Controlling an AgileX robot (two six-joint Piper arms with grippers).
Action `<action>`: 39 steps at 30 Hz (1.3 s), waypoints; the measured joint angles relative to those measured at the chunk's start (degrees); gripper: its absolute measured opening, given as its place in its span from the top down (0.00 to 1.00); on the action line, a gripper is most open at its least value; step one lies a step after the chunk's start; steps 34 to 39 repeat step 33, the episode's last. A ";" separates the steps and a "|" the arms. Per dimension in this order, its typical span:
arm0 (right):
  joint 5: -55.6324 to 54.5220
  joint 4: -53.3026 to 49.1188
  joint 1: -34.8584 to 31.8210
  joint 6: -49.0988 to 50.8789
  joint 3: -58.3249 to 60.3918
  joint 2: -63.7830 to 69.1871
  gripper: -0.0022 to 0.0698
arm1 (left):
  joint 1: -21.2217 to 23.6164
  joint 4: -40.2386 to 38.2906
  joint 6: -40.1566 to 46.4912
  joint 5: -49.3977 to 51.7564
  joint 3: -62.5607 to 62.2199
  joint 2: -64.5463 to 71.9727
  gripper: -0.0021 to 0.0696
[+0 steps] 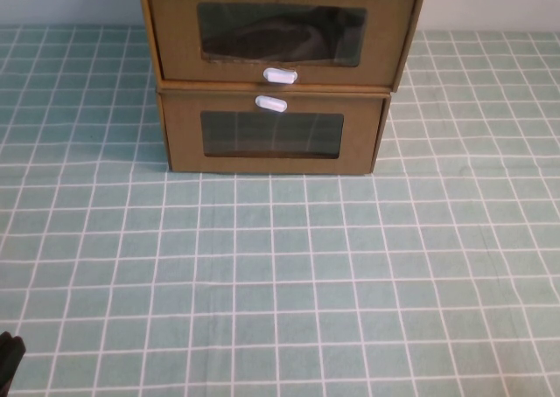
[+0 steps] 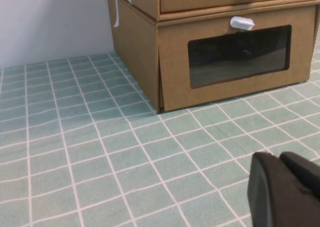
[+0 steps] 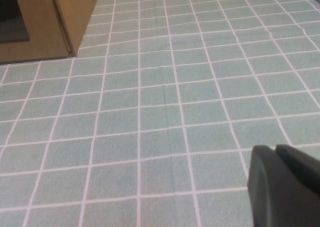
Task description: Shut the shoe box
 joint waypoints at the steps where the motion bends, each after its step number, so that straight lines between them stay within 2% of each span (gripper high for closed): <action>1: 0.00 0.00 0.00 0.00 0.00 0.00 0.99 | 0.00 0.00 0.00 0.00 0.00 0.00 0.98; 11: 0.00 0.01 0.00 0.00 0.00 0.00 0.99 | 0.00 0.00 0.00 -0.14 0.00 0.00 0.98; 13: 0.00 0.01 0.00 0.00 0.00 0.00 0.99 | 0.00 2.13 -0.06 -0.70 0.00 0.00 0.98; 15: 0.00 0.01 0.00 0.00 0.00 0.00 0.99 | 0.22 7.24 -3.98 -1.38 0.00 0.00 0.98; 20: 0.00 0.11 0.00 0.00 0.00 0.00 0.99 | 6.43 32.93 -31.37 -1.26 0.00 0.00 0.98; 23: 0.00 0.11 0.00 0.00 0.00 0.00 0.99 | 8.73 39.86 -38.55 0.74 0.00 0.00 0.98; 27: 0.10 0.11 0.00 0.00 0.00 0.00 0.99 | 9.00 41.63 -40.59 6.23 0.00 0.00 0.98; 39: 0.10 0.11 0.00 0.00 0.00 0.00 0.99 | 9.00 41.75 -40.95 6.66 0.00 0.00 0.98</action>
